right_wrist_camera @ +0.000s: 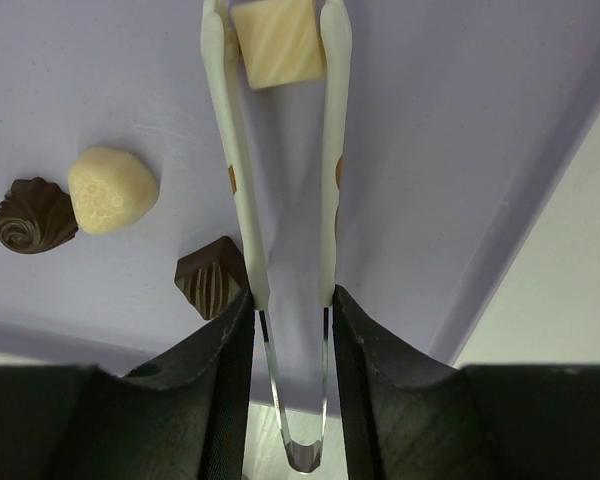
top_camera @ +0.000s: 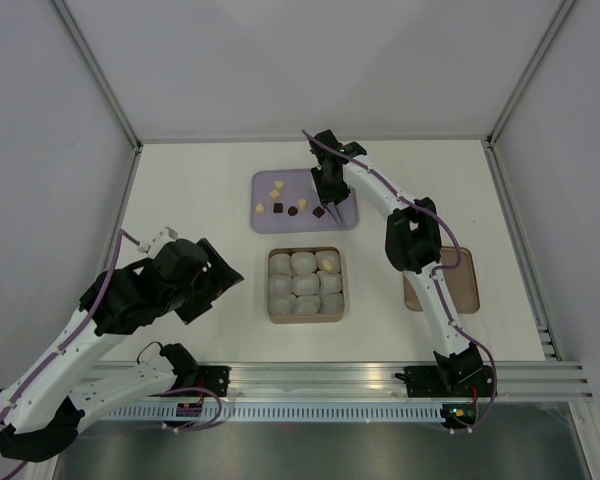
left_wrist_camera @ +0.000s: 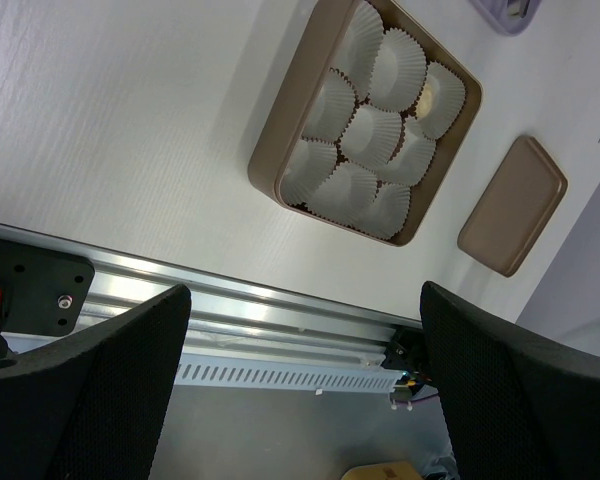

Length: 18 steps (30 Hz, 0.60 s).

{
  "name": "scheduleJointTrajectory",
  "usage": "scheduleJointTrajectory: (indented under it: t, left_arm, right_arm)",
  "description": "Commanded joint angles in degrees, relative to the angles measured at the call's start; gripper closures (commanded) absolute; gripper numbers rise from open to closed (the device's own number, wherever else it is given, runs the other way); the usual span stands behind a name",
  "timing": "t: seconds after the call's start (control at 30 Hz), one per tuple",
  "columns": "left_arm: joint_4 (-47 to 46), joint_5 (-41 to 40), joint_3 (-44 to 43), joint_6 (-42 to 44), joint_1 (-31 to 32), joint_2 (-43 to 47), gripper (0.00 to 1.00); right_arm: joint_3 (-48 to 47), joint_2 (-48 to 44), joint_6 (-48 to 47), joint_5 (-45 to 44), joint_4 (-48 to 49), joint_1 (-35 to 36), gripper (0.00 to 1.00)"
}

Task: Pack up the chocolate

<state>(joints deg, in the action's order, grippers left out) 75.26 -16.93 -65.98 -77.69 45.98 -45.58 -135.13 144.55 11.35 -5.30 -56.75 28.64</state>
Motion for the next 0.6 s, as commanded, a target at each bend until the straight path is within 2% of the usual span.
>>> scheduleJointTrajectory:
  t: [0.0, 0.23, 0.57]
  left_arm:
    - [-1.08, -0.12, -0.03, -1.32, -0.19, 0.32, 0.00]
    - [-1.17, 0.32, 0.15, -1.41, -0.19, 0.41, 0.00]
    - [-1.70, 1.63, 1.29, -1.50, -0.19, 0.41, 0.00]
  right_arm:
    - [-0.48, -1.29, 0.25, 0.47, 0.59, -0.17, 0.69]
    - [2.14, -6.11, 0.07, 1.51, 1.11, -0.25, 0.76]
    - [11.73, -14.47, -0.37, 0.82, 4.63, -0.25, 0.78]
